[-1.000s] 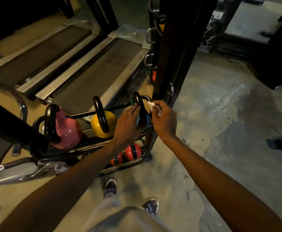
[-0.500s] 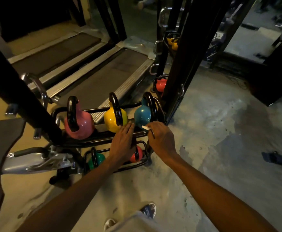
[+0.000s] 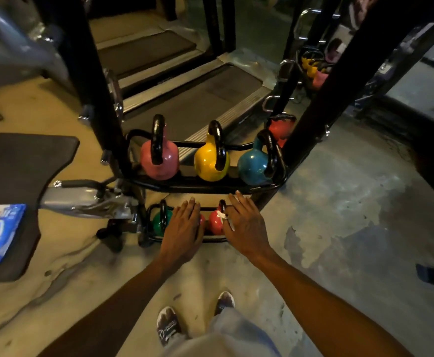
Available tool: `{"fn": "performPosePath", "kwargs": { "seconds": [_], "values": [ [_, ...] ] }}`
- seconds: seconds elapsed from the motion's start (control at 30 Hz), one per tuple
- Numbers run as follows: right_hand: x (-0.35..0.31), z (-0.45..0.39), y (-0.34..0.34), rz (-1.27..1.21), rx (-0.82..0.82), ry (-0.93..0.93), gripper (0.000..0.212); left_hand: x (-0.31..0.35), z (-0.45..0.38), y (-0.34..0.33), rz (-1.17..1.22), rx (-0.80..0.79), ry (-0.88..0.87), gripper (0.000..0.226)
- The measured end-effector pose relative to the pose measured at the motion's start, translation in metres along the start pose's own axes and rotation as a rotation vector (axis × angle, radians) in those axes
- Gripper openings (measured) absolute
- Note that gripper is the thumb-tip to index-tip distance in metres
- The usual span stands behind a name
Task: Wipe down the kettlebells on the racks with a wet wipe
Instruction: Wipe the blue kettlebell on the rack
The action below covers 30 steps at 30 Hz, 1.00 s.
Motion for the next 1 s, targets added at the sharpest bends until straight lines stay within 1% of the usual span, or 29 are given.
{"fn": "performPosePath", "kwargs": {
  "seconds": [0.1,0.23,0.37,0.47,0.53,0.6,0.67,0.8,0.9,1.0],
  "values": [
    [-0.011,0.001,-0.017,-0.050,-0.057,0.047,0.033,-0.009,0.019,-0.001,0.012,0.013,0.076,0.074],
    [-0.019,0.000,-0.040,-0.125,-0.153,0.104,0.040,-0.023,0.042,-0.014,-0.032,-0.012,0.215,0.069],
    [-0.022,-0.004,-0.050,-0.233,-0.203,0.184,0.046,-0.023,0.055,-0.022,-0.019,-0.018,0.395,0.065],
    [-0.017,-0.009,-0.063,-0.285,-0.265,0.273,0.037,-0.015,0.058,-0.033,-0.032,-0.031,0.491,0.066],
    [-0.012,-0.014,-0.079,-0.328,-0.318,0.294,0.034,-0.013,0.061,-0.043,-0.034,-0.034,0.537,0.068],
    [-0.010,-0.017,-0.098,-0.376,-0.358,0.311,0.025,-0.011,0.066,-0.051,-0.026,0.012,0.610,0.072],
    [-0.009,-0.019,-0.114,-0.429,-0.426,0.259,0.015,-0.012,0.068,-0.059,-0.002,0.035,0.673,0.073],
    [-0.002,-0.016,-0.144,-0.588,-0.518,0.045,0.006,-0.019,0.070,-0.079,0.033,0.031,0.754,0.074],
    [-0.005,-0.013,-0.171,-0.650,-0.532,-0.006,0.010,-0.034,0.069,-0.098,0.072,0.006,0.780,0.074],
    [-0.007,-0.016,-0.205,-0.711,-0.542,-0.084,0.018,-0.058,0.064,-0.122,0.061,0.030,0.776,0.070]
  ]
}}
Point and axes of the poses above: each hand's wrist, its own z-axis away from the middle knuckle, its own y-axis out of the back of the hand, x = y × z, the point moved 5 cm from there along -z, towards the middle knuckle, and after that the axes turned 3 degrees about -y, right-handed, at the moved point
